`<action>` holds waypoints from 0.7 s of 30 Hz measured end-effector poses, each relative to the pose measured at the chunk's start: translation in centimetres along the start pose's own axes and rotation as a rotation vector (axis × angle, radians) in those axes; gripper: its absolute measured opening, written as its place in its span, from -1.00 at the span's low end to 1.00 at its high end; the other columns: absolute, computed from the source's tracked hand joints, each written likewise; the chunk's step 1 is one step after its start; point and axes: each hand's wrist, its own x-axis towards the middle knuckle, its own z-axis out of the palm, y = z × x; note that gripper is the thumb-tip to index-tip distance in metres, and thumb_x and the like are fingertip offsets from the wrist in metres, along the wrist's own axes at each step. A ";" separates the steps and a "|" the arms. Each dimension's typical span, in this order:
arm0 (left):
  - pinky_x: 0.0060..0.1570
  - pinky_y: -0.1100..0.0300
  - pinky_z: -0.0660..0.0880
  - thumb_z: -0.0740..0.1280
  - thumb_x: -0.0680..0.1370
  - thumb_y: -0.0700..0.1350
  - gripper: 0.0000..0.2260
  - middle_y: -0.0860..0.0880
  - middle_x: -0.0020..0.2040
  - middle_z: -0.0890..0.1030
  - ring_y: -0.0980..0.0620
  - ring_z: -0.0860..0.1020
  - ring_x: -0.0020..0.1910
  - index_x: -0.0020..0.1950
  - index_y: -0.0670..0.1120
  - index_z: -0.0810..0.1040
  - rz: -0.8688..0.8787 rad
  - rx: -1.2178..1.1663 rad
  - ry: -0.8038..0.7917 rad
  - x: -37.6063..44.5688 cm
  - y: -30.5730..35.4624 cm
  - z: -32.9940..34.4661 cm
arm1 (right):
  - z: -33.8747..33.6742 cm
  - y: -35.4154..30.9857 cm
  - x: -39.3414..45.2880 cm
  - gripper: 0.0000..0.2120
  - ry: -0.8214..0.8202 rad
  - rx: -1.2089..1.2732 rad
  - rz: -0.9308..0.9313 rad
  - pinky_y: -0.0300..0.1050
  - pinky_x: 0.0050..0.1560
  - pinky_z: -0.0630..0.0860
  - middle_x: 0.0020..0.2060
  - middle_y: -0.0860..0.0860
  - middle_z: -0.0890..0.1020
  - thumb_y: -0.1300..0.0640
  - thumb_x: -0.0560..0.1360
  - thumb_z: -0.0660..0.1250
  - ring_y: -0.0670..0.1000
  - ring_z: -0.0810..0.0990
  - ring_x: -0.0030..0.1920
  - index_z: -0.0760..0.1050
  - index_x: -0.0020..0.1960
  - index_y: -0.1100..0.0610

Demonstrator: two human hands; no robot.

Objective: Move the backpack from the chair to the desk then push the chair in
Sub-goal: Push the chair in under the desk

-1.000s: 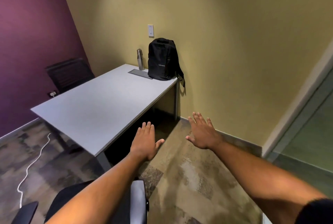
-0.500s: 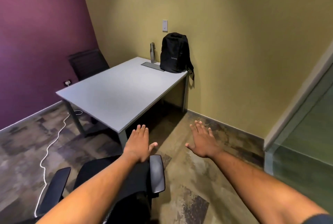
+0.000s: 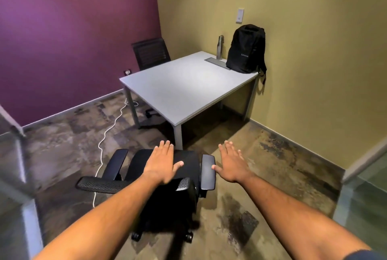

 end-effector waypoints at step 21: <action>0.62 -0.04 0.00 0.10 0.65 0.29 -0.22 -0.17 0.66 0.12 -0.13 0.03 0.66 0.65 -0.21 -0.02 0.092 -0.145 -0.048 -5.9 -24.7 8.4 | 8.6 -22.2 1.2 -0.09 -0.126 0.076 -0.038 0.25 0.69 0.01 0.73 0.09 0.06 -0.51 0.57 0.16 0.10 -0.07 0.73 0.11 0.71 0.04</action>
